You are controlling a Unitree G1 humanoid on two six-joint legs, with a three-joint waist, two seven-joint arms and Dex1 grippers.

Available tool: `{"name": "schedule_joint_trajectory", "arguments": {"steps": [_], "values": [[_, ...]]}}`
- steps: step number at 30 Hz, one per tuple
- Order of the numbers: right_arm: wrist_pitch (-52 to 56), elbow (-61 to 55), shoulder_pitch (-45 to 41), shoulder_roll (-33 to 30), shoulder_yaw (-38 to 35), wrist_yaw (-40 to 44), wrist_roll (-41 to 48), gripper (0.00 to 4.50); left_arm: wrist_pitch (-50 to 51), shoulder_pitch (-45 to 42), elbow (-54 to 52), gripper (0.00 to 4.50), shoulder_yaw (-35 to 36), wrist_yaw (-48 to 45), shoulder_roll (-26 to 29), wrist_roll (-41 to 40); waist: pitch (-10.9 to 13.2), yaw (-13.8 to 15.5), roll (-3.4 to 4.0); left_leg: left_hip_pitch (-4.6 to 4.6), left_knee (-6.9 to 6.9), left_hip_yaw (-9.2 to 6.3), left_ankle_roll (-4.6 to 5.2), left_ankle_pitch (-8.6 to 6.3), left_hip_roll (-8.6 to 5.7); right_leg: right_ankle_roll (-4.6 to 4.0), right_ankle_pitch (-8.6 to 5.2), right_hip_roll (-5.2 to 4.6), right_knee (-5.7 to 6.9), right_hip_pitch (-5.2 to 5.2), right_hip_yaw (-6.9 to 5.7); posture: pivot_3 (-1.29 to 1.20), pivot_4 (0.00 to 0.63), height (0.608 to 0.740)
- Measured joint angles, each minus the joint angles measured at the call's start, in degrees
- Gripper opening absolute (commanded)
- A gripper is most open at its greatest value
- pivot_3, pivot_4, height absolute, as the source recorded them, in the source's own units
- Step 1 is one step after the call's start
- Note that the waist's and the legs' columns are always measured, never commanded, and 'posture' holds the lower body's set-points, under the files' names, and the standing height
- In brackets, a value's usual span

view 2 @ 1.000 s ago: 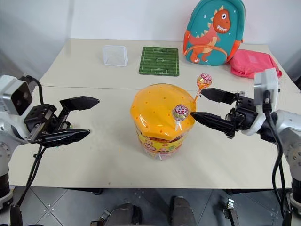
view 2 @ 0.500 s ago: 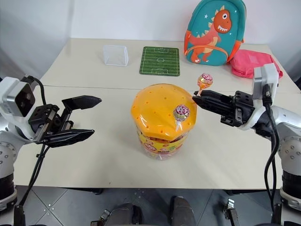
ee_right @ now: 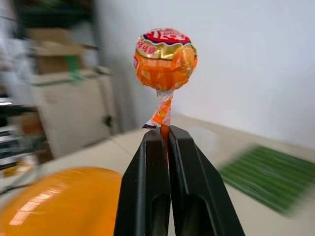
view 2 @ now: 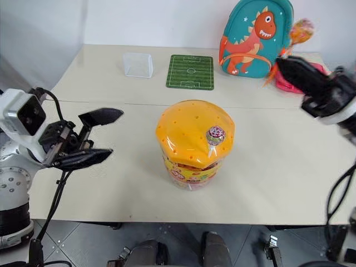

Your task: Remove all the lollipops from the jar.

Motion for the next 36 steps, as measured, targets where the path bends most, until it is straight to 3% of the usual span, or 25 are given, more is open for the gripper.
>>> {"name": "schedule_joint_trajectory", "arguments": {"steps": [3,9,16,20,22,26,29,33,36], "values": [[3.55,4.22,4.58,-8.90,5.00,-4.95,-11.01,0.06,-5.77,2.48,0.21,4.50,-3.28,-6.09,1.32,6.42,-0.02,-0.14,0.09,0.02,-0.08,0.08,0.00,0.00,0.01,0.00,0.00,0.00,-0.11,0.00,0.03,0.00,0.150,0.740],[10.43,8.67,10.75,-16.95,18.98,-5.86,-26.04,0.06,-11.94,4.50,1.22,4.50,-6.42,-10.55,0.96,11.81,0.04,-0.19,0.30,0.00,-0.08,0.14,0.00,0.01,0.03,0.00,0.00,0.01,-0.17,-0.04,0.10,0.00,0.150,0.740],[4.38,15.90,12.05,-11.43,28.96,-1.64,-37.47,0.06,-14.83,3.95,4.12,4.50,-6.72,-9.21,-1.81,13.29,0.04,-0.22,0.32,-0.05,-0.04,0.17,0.01,0.01,0.02,0.00,0.00,0.04,-0.38,0.01,0.09,0.00,0.150,0.740],[2.89,17.08,11.76,-10.63,29.63,1.18,-40.17,0.93,-14.07,3.47,4.74,4.50,-6.77,-8.76,-1.15,13.46,0.03,-0.21,0.39,-0.05,-0.05,0.16,0.01,0.01,0.03,0.00,0.00,0.04,-0.39,0.02,0.08,0.00,0.150,0.740],[1.37,16.84,12.96,-11.62,29.60,4.66,-41.17,1.59,-12.95,3.31,4.78,4.50,-6.63,-8.70,-0.21,13.25,0.03,-0.19,0.39,-0.04,-0.07,0.14,0.01,0.01,0.03,0.00,0.00,0.05,-0.39,0.03,0.07,0.00,0.150,0.740],[-6.03,16.90,15.33,-11.62,25.09,11.17,-40.99,2.86,-12.46,2.52,5.03,4.50,-5.89,-8.63,0.27,13.03,0.07,0.00,0.47,-0.07,-0.05,0.15,0.01,0.01,0.01,0.01,0.01,0.03,-0.44,0.03,0.06,0.00,0.150,0.740],[-18.95,14.03,20.73,-11.53,12.44,24.54,-37.23,3.83,-12.18,0.98,6.83,4.50,-4.50,-7.80,-0.04,12.00,0.09,0.12,0.51,0.00,-0.10,0.08,0.01,0.01,0.03,0.03,0.02,0.08,-0.42,0.11,0.00,0.00,0.150,0.740],[-23.05,6.90,22.85,-8.75,1.00,33.27,-30.17,3.83,-9.75,-0.42,8.12,4.50,-1.62,-4.39,-1.91,7.92,0.10,0.02,0.49,0.00,-0.03,0.04,0.01,0.01,0.03,0.05,0.03,0.06,-0.42,0.17,0.02,0.00,0.150,0.740],[-21.01,-3.44,23.37,-6.12,-3.38,34.26,-23.60,3.83,-8.50,-0.70,8.12,4.50,-0.49,-3.28,-1.89,6.40,0.09,-0.14,0.48,0.06,-0.03,0.01,0.01,0.01,0.05,0.05,0.03,0.07,-0.33,0.17,0.03,0.00,0.150,0.740]]}}
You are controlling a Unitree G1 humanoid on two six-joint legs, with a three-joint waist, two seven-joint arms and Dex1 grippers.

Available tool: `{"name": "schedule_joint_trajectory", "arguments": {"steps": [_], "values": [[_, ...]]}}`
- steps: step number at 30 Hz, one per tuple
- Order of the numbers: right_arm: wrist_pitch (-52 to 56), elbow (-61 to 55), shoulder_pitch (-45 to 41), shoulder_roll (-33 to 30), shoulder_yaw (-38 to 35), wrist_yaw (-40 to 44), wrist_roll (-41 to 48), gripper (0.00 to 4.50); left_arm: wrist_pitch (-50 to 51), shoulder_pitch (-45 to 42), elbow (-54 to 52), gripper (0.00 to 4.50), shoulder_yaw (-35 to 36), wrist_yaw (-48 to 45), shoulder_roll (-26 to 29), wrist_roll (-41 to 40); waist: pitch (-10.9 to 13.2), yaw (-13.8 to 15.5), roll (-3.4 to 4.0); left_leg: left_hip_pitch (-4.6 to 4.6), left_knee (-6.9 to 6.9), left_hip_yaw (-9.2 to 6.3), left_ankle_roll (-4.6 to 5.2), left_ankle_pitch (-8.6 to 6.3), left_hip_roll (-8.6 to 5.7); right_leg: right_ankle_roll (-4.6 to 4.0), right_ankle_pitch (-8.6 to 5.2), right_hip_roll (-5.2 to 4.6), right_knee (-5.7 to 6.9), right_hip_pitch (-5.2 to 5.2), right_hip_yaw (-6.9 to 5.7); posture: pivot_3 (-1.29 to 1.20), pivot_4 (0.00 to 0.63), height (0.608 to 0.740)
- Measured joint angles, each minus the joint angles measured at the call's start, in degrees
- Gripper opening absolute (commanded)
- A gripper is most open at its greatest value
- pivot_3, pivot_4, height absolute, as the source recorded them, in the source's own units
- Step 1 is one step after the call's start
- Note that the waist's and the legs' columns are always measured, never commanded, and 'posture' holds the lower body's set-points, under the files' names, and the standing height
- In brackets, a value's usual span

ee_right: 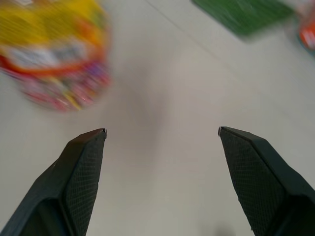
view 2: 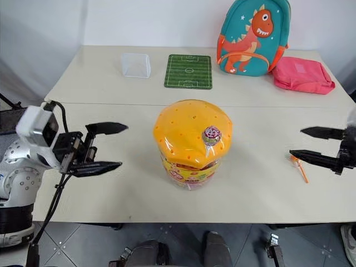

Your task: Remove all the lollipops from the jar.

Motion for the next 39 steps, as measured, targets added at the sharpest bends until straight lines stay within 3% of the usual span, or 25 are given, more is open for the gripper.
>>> {"name": "schedule_joint_trajectory", "arguments": {"steps": [5,10,21,25,33,37,39], "values": [[1.54,-17.16,-0.05,2.37,2.62,-1.86,5.40,3.83,1.99,0.07,-0.03,4.50,-0.13,-1.68,1.19,-0.86,-0.01,0.11,-0.02,0.00,0.00,-0.01,0.00,0.00,-0.02,0.00,0.00,-0.02,-0.01,0.01,0.00,0.00,0.150,0.740],[3.67,-25.76,-8.30,7.08,8.32,-9.35,14.31,3.83,1.34,0.29,-0.01,4.50,-2.58,-4.86,0.75,-0.30,-0.01,0.21,-0.07,-0.02,0.05,-0.05,0.00,0.00,-0.05,0.00,0.00,-0.03,0.00,0.01,-0.03,0.00,0.150,0.740],[8.52,-27.82,-18.55,10.63,21.10,-15.60,18.54,3.83,-0.51,-0.23,-0.93,4.50,-4.19,-5.55,-1.19,0.50,-0.01,0.20,-0.09,-0.06,0.04,-0.07,0.00,0.00,-0.05,-0.01,0.00,-0.03,-0.01,-0.01,-0.04,0.00,0.150,0.740],[8.90,-27.23,-18.33,10.63,21.67,-15.17,18.12,2.71,-0.50,-0.23,-1.27,4.50,-4.12,-5.44,-1.14,0.49,-0.01,0.13,-0.09,-0.07,0.04,-0.07,0.00,0.00,-0.05,-0.01,0.00,-0.03,-0.01,-0.01,-0.04,0.00,0.150,0.740],[7.09,-24.71,-17.13,11.73,21.66,-13.04,14.78,0.04,-0.02,-0.22,-1.27,4.50,-2.56,-4.28,-0.38,0.30,-0.01,0.14,-0.09,-0.07,0.04,-0.07,0.00,0.00,-0.05,-0.01,0.00,-0.03,-0.02,-0.01,-0.04,0.00,0.150,0.740],[7.98,-23.84,-17.24,13.22,21.24,-13.98,17.17,0.04,0.32,0.00,-1.29,4.50,-2.40,-4.32,-0.30,0.14,-0.01,0.10,-0.09,-0.06,0.03,-0.07,0.00,0.00,-0.04,-0.01,0.00,-0.02,0.01,-0.02,-0.04,0.00,0.150,0.740],[10.20,-23.39,-17.84,14.35,19.37,-18.04,22.81,0.04,0.73,0.61,-1.28,4.50,-2.29,-4.73,-0.04,-0.46,-0.01,0.08,-0.09,-0.06,0.04,-0.07,0.01,0.00,-0.04,-0.01,0.00,-0.04,0.02,-0.02,-0.04,0.00,0.150,0.740]]}}
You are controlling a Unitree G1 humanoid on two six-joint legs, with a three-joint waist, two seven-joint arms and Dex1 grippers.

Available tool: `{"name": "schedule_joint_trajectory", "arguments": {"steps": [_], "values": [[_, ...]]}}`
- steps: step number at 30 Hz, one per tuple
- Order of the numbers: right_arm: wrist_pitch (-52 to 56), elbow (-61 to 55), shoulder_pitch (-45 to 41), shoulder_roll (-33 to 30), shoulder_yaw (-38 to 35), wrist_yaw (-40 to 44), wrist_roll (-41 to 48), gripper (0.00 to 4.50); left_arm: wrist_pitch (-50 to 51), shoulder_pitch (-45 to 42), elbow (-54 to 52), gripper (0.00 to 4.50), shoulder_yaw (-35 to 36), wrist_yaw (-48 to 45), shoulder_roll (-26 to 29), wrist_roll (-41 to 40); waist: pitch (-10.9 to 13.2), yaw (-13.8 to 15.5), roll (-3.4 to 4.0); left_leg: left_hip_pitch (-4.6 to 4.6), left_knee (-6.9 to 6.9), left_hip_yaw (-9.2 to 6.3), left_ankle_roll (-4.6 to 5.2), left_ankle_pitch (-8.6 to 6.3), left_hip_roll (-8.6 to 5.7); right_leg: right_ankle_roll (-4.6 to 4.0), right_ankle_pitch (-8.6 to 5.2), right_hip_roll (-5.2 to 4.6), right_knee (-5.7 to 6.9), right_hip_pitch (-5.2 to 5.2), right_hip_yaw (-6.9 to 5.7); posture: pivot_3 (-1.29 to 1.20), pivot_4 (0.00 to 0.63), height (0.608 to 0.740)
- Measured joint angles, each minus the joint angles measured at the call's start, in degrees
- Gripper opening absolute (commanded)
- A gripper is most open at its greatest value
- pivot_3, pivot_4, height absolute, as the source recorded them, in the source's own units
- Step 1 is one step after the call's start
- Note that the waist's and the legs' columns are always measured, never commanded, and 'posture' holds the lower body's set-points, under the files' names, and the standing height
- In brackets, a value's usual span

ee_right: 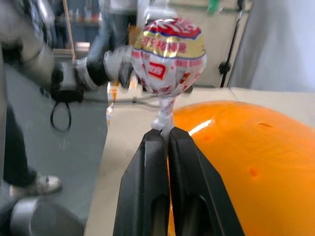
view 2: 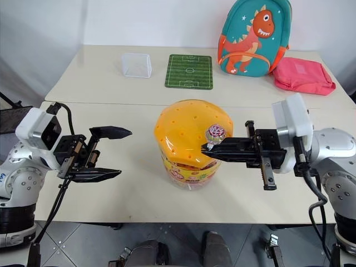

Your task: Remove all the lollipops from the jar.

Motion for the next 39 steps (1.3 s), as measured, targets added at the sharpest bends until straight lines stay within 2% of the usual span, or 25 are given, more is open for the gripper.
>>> {"name": "schedule_joint_trajectory", "arguments": {"steps": [3,6,9,12,14,15,16,17,19,24,29,33,36,39], "values": [[4.03,1.75,-2.20,-0.84,-4.25,-8.69,10.08,0.04,0.99,-0.16,-0.03,4.50,1.03,0.29,-0.61,-2.62,0.00,-0.01,0.00,0.00,0.02,-0.01,0.00,0.00,0.02,0.00,0.00,-0.01,0.04,-0.01,0.01,0.00,0.150,0.740],[8.96,7.98,-4.84,-5.46,-9.17,-16.84,19.65,0.04,0.73,-0.69,-0.92,4.50,1.06,0.56,-1.41,-2.91,0.00,0.23,-0.03,-0.02,0.05,-0.03,0.04,-0.02,-0.01,0.00,0.00,-0.04,0.00,0.02,0.01,0.00,0.150,0.740],[11.49,14.45,-4.99,-10.14,-13.38,-19.54,20.60,0.04,0.38,-0.77,-2.82,4.50,0.27,0.74,-2.30,-2.84,-0.01,0.22,-0.05,-0.06,0.02,-0.01,0.05,-0.03,-0.01,0.00,0.00,-0.03,-0.08,0.00,0.02,0.00,0.150,0.740],[13.85,24.11,-1.22,-19.54,-17.18,-18.48,11.91,0.04,-0.66,-0.74,-4.63,4.50,-1.12,0.45,-2.42,-1.91,-0.01,0.52,-0.04,-0.10,-0.01,-0.01,0.06,-0.03,-0.02,0.00,0.00,-0.03,-0.16,0.01,0.02,0.00,0.150,0.740],[13.86,27.36,3.51,-22.69,-18.93,-16.24,5.69,0.04,-0.96,-0.48,-5.03,4.50,-1.73,0.47,-2.15,-0.77,-0.02,0.40,-0.07,-0.08,-0.05,0.00,0.06,-0.03,-0.02,0.00,0.01,-0.01,-0.15,0.00,0.02,0.00,0.150,0.740],[11.98,28.82,10.75,-27.26,-17.87,-15.47,-2.50,0.04,-2.49,-0.59,-4.78,4.50,-2.66,0.23,-1.99,1.37,-0.04,0.42,-0.04,-0.05,-0.09,0.03,0.06,-0.03,-0.02,0.01,0.01,-0.02,-0.17,0.01,0.05,0.00,0.150,0.740],[11.08,30.76,14.62,-29.29,-15.71,-16.05,-8.75,0.04,-4.09,-0.51,-4.52,4.50,-3.10,-0.36,-1.63,3.10,-0.11,0.35,-0.20,0.00,-0.10,0.04,0.06,-0.03,-0.01,0.01,0.01,-0.01,-0.16,0.05,0.04,0.00,0.150,0.740],[8.98,33.63,19.14,-29.78,-13.64,-17.19,-16.22,0.04,-6.73,-0.12,-4.08,4.50,-3.66,-1.37,-1.47,5.76,-0.20,0.32,-0.35,-0.02,-0.08,0.05,0.06,-0.03,0.00,0.01,0.01,0.00,-0.18,0.05,0.02,0.00,0.150,0.740],[9.15,36.49,22.74,-29.70,-10.69,-18.11,-22.90,0.04,-7.68,1.17,-3.35,4.50,-3.96,-1.51,-1.20,7.44,-0.13,0.08,-0.16,-0.04,-0.07,0.19,0.07,-0.03,-0.05,0.03,0.02,-0.04,-0.23,0.01,0.13,0.00,0.150,0.740],[12.31,36.60,23.05,-29.50,-2.68,-16.86,-29.67,0.04,-3.11,3.02,-5.04,4.50,-4.17,-0.18,1.11,6.33,-0.08,-1.02,0.12,0.03,-0.09,0.18,0.06,-0.01,0.03,0.03,0.02,0.02,-0.11,-0.05,0.17,0.00,0.150,0.740],[11.08,41.49,18.89,-25.50,3.82,-14.62,-35.15,0.04,-0.34,3.75,-6.71,4.50,-3.98,0.69,2.03,4.37,-0.08,-1.19,0.12,0.00,-0.06,0.15,0.06,-0.01,0.01,0.03,0.02,0.00,-0.14,-0.02,0.14,0.00,0.150,0.740],[10.33,45.61,16.23,-23.29,6.11,-13.08,-38.21,0.98,1.01,3.65,-6.77,4.50,-3.13,2.34,2.15,3.08,-0.08,-1.18,0.14,0.00,-0.07,0.16,0.06,-0.01,0.00,0.03,0.02,0.01,-0.14,-0.03,0.14,0.00,0.150,0.740],[8.74,46.60,15.87,-22.74,6.27,-10.84,-39.73,1.99,3.31,2.70,-6.63,4.50,-1.65,5.81,1.82,0.84,-0.08,-1.23,0.14,0.01,-0.07,0.15,0.06,-0.01,0.01,0.03,0.02,0.01,-0.13,-0.02,0.14,0.00,0.150,0.740],[5.32,46.50,17.46,-21.76,4.26,-8.01,-40.31,2.99,2.38,2.47,-6.23,4.50,-1.10,7.00,2.15,2.44,-0.08,-1.20,0.16,0.01,-0.08,0.16,0.06,-0.01,-0.01,0.03,0.02,0.01,-0.14,-0.02,0.14,0.00,0.150,0.740]]}}
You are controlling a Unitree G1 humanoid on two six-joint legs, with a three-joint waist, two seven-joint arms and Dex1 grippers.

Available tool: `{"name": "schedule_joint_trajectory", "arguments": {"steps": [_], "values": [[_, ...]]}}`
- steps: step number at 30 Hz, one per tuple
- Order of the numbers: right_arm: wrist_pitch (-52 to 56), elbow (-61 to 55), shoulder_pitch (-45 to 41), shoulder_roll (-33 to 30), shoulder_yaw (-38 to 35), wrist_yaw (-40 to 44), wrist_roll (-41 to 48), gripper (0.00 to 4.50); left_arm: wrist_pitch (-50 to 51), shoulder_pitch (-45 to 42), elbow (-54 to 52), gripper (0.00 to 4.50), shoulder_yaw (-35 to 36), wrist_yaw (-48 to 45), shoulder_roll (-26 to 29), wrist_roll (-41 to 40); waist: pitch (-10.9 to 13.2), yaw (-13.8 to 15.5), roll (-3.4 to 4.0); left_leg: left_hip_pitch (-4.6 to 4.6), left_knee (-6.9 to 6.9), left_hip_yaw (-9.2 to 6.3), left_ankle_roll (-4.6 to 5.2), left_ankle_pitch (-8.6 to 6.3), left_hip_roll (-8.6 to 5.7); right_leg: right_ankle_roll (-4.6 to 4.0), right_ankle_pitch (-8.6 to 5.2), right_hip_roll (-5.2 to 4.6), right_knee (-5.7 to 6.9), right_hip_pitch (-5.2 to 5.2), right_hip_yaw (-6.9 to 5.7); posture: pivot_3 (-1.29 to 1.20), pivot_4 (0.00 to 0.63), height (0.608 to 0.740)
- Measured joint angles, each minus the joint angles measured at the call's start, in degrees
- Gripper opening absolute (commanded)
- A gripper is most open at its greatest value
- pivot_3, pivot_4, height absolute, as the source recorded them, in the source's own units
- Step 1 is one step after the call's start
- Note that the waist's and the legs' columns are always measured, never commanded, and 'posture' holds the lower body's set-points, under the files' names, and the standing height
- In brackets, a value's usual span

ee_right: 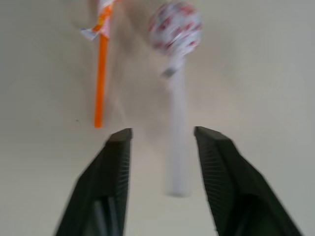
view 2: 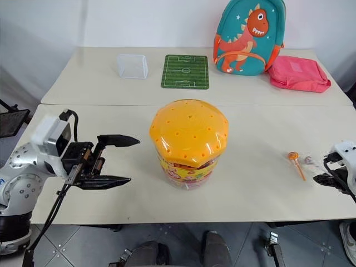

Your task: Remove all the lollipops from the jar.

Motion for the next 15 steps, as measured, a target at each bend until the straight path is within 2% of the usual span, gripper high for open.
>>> {"name": "schedule_joint_trajectory", "arguments": {"steps": [2,4,7,9,12,15], "values": [[-4.71,-1.16,2.78,0.79,-5.15,2.92,0.41,3.67,-2.38,0.73,1.50,4.50,0.35,1.00,0.14,2.95,0.00,0.10,0.05,0.01,-0.04,0.03,0.00,0.00,-0.01,0.00,0.00,0.00,-0.02,-0.01,0.00,0.00,0.150,0.740],[-12.35,-4.96,5.83,3.87,-14.58,9.29,2.97,4.35,-4.93,1.82,4.00,4.50,0.90,2.48,0.32,6.64,0.01,0.16,0.04,0.04,-0.09,0.01,-0.01,0.00,0.00,0.00,0.00,0.05,-0.04,0.02,-0.02,0.00,0.150,0.740],[-21.60,-13.15,8.84,6.98,-23.16,16.56,5.41,4.47,-7.85,3.00,7.02,4.50,1.30,4.90,0.32,10.74,0.01,0.21,0.04,0.07,-0.10,0.02,-0.01,0.00,-0.01,0.00,0.00,0.04,-0.05,0.04,0.00,0.00,0.150,0.740],[-22.70,-19.43,10.19,8.20,-26.12,19.46,8.22,4.47,-9.35,3.34,9.17,4.50,1.73,5.91,0.08,12.05,0.02,0.21,0.02,0.07,-0.09,0.01,-0.01,0.00,0.00,0.00,0.00,0.03,-0.03,0.04,0.00,0.00,0.150,0.740],[-23.03,-32.85,12.65,9.52,-23.91,24.28,12.16,4.47,-12.58,4.24,12.68,4.50,2.79,6.40,0.07,14.10,0.01,0.17,0.01,0.11,-0.09,-0.02,-0.02,0.00,0.01,0.00,0.00,0.03,0.00,0.05,-0.02,0.00,0.150,0.740],[-26.57,-36.46,9.76,13.96,-16.70,24.23,11.05,4.47,-15.40,5.36,15.28,4.50,2.55,7.40,-0.16,17.22,-0.07,0.16,-0.26,0.12,-0.06,-0.01,-0.02,0.00,0.00,0.00,0.00,0.02,-0.02,0.10,-0.03,0.00,0.150,0.740]]}}
